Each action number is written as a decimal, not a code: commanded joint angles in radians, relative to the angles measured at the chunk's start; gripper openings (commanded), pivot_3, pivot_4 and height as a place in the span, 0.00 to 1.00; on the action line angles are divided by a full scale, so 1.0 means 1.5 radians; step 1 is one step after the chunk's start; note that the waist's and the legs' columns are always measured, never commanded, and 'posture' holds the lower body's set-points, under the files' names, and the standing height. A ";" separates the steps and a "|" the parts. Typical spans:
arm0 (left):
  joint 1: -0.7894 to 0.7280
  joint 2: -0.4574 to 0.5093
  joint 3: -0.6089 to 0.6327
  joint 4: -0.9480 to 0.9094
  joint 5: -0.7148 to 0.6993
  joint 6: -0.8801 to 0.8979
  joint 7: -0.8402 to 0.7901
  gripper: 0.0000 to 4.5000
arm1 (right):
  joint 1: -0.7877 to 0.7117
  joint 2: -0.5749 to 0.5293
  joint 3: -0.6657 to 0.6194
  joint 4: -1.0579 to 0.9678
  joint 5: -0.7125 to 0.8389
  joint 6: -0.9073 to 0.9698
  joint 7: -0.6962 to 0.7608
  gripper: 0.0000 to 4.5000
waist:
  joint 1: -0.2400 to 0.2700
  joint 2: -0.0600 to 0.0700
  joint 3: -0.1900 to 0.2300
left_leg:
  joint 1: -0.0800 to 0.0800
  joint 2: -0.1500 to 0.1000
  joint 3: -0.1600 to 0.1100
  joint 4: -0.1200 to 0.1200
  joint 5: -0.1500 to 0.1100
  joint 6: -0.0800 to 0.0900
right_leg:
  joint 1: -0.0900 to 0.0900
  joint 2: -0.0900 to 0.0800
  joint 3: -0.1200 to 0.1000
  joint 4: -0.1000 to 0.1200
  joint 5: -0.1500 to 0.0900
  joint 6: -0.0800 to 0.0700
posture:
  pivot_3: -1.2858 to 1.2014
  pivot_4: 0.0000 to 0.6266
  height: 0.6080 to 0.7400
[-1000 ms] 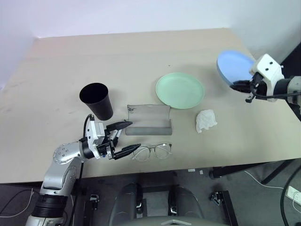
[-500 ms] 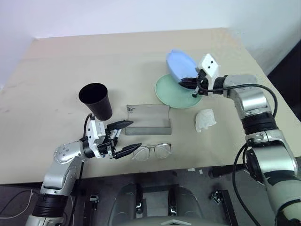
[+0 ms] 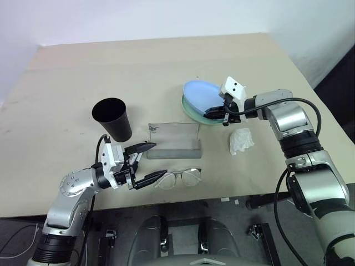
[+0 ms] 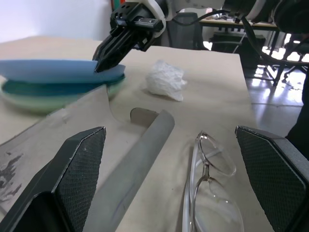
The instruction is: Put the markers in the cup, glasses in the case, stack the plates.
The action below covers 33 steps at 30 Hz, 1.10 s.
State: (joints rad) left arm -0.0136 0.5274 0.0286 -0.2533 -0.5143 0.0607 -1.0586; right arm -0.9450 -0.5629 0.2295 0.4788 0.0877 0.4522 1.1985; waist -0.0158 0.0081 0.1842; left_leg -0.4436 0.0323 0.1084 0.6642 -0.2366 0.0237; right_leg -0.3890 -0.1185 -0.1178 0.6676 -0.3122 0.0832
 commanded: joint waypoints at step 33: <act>0.008 0.011 0.037 -0.028 -0.031 0.011 0.016 1.00 | 0.020 -0.029 -0.028 -0.063 -0.017 -0.025 -0.001 1.00 | 0.000 0.000 0.000 | 0.000 0.000 0.000 0.000 0.001 -0.001 | 0.000 0.000 0.000 0.000 0.000 0.000 | 0.52 0.24 0.84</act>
State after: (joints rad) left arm -0.0088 0.5370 0.0573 -0.2576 -0.5369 0.0789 -1.0386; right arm -0.8873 -0.5796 0.2409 0.4238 0.0304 0.4082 1.2007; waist -0.0160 0.0081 0.1842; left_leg -0.4437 0.0322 0.1086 0.6642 -0.2353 0.0227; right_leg -0.3892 -0.1182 -0.1177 0.6676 -0.3115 0.0833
